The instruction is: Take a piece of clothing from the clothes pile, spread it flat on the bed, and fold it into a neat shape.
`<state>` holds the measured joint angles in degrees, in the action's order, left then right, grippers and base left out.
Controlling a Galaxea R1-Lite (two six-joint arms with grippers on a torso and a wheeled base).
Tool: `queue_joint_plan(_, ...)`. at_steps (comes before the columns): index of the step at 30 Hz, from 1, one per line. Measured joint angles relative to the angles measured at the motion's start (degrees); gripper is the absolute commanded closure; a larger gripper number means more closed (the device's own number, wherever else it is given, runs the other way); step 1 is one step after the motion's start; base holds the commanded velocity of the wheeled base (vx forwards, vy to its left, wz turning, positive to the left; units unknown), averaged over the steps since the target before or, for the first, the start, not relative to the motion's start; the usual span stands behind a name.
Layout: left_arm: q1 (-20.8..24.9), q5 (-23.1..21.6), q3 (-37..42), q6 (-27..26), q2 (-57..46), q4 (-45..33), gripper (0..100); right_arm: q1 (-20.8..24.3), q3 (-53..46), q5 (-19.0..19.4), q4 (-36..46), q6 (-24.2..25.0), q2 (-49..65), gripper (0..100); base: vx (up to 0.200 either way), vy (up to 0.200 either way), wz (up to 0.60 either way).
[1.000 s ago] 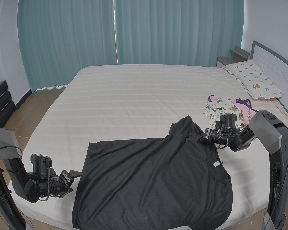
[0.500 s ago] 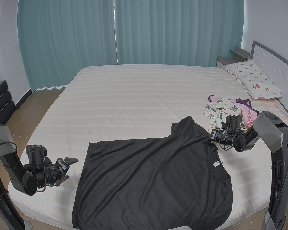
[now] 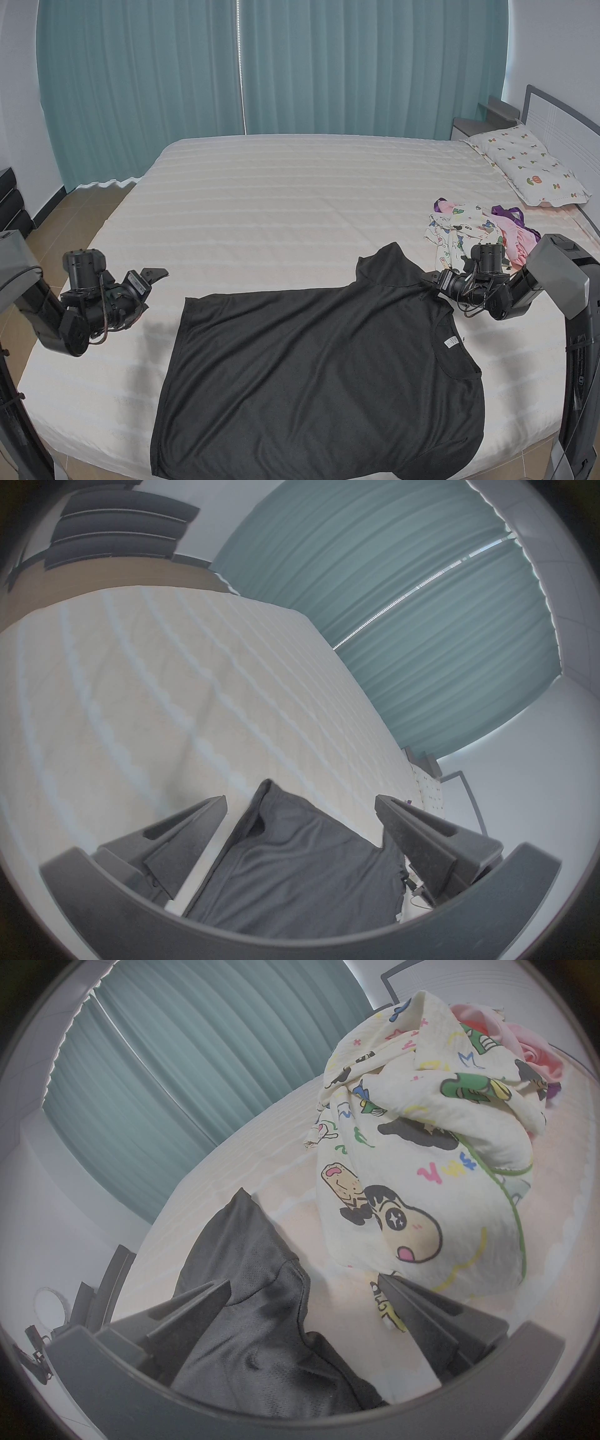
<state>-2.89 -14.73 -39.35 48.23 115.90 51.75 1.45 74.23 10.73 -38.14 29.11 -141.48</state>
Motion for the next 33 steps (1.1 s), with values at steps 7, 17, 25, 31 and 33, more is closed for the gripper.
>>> queue_joint_plan(7,2.89,2.33,-15.03,-3.29,9.79,-7.79,0,1.24,-1.13,-0.26,-0.61,1.23,0.55,0,0.000,0.000,0.00)
queue_joint_plan(17,6.91,4.90,-28.10,-7.36,18.92,-15.98,0,2.88,-1.99,-0.52,-1.07,1.65,1.05,0,0.000,0.000,0.00)
queue_joint_plan(25,7.85,10.19,-31.37,-10.97,23.30,-16.12,100,3.08,-2.07,-0.59,-1.12,1.67,1.11,0,0.000,0.000,0.00)
queue_joint_plan(31,7.73,12.84,-33.13,-10.87,24.41,-16.18,100,3.08,-1.82,-1.21,-1.13,1.65,0.91,0,0.000,0.000,0.00)
queue_joint_plan(33,7.44,14.30,-34.35,-10.73,24.59,-16.09,100,3.08,-1.57,-1.49,-1.13,1.62,0.72,0,0.000,0.000,0.00)
